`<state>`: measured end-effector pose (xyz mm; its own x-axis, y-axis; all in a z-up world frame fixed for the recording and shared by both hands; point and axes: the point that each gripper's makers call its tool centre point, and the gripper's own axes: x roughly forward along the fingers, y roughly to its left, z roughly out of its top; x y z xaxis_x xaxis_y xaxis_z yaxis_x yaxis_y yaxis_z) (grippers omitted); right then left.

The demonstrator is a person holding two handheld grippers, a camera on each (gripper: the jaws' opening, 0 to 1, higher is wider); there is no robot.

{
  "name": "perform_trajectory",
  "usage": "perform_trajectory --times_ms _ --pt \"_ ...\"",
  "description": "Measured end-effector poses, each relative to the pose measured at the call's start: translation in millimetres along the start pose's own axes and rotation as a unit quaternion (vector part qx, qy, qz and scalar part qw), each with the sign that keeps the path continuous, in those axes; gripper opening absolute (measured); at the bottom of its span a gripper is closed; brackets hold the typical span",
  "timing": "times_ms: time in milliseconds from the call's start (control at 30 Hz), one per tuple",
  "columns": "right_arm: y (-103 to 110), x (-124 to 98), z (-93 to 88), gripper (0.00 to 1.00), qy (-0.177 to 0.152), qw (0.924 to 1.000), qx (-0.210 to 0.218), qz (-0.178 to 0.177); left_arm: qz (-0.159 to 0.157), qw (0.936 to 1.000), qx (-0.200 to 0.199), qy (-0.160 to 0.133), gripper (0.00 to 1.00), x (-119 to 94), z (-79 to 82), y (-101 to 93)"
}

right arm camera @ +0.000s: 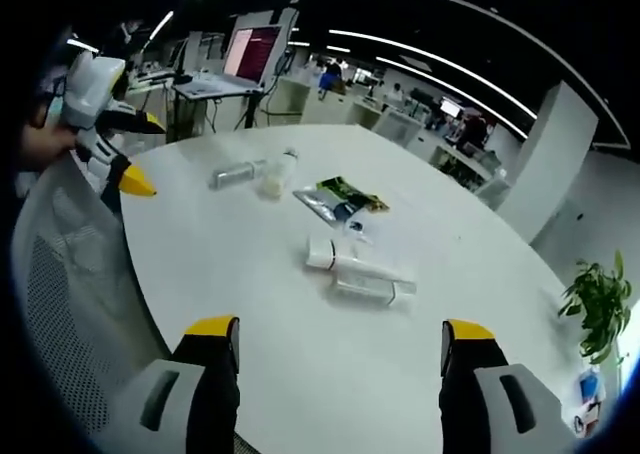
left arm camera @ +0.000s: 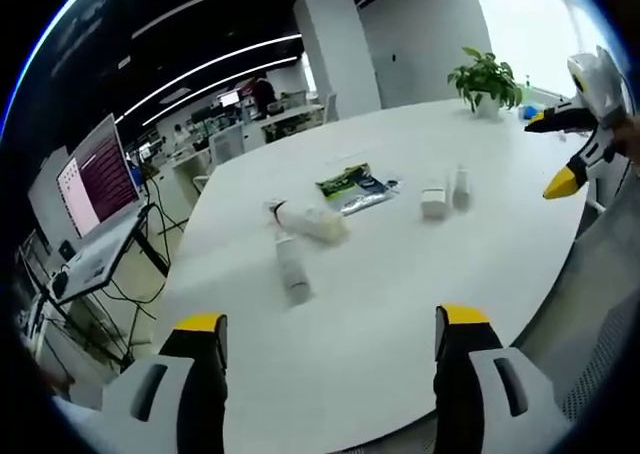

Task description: Arrange the skincare products in the storage area until every visible bottle or jar stands upright without overlapping.

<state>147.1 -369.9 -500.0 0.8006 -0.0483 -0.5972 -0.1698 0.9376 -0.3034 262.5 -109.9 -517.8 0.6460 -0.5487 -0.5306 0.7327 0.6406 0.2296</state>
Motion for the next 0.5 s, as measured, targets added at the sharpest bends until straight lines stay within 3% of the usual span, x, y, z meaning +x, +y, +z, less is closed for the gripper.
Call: perform_trajectory --times_ms 500 --pt "-10 8 71.1 0.86 -0.047 0.9985 -0.014 0.023 0.006 0.9999 -0.004 -0.013 0.85 -1 3.0 2.3"
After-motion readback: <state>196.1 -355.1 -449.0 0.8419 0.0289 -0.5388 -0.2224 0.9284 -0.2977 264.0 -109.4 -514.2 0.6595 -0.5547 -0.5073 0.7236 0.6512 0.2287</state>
